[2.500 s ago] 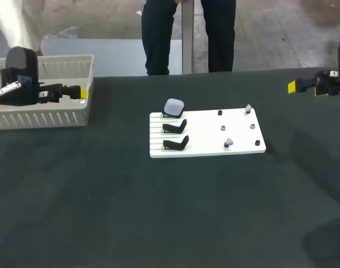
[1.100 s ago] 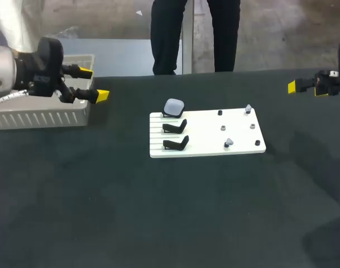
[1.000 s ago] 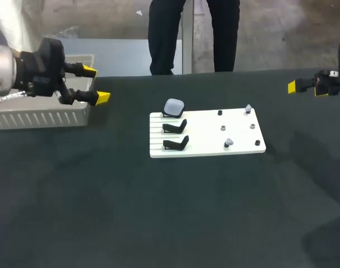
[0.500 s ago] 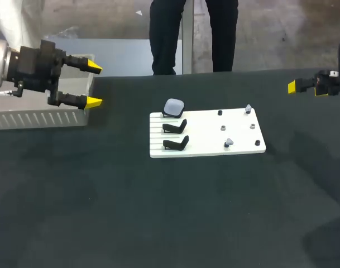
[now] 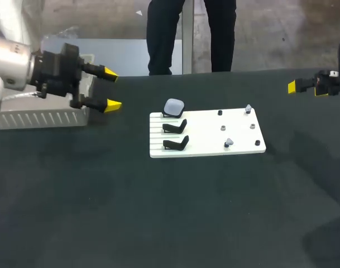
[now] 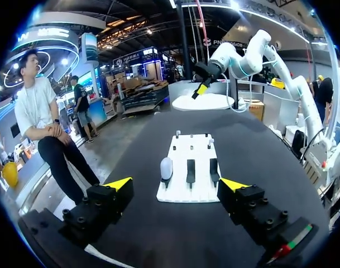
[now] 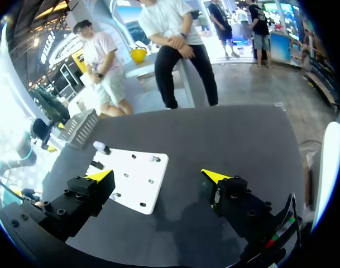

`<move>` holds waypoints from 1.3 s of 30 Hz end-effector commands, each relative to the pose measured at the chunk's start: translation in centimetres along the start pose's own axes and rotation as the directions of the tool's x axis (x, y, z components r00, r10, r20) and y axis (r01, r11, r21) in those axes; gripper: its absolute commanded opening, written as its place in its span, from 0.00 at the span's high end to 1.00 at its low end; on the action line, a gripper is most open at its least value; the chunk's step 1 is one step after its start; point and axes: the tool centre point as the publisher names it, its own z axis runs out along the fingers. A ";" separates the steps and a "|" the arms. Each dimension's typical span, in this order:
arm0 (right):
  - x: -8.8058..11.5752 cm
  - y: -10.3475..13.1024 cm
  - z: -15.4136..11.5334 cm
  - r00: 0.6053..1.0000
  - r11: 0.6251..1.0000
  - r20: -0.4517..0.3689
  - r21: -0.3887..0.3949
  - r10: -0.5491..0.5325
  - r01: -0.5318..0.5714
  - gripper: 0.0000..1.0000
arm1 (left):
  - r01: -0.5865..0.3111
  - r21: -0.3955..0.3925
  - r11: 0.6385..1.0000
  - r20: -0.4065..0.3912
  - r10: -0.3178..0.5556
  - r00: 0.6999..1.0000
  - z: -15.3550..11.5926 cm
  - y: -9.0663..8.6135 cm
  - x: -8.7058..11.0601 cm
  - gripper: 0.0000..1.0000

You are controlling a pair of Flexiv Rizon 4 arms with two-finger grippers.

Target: Pick up each earbud case from the left stands, insert the matching earbuds, close the lid, and place the case in the box.

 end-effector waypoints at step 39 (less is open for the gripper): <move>0.0 -0.1 0.0 1.000 1.000 0.001 -0.003 -0.001 0.001 0.00 | 0.112 0.151 0.982 0.034 -0.118 0.992 15.1 3.2 2.7 0.00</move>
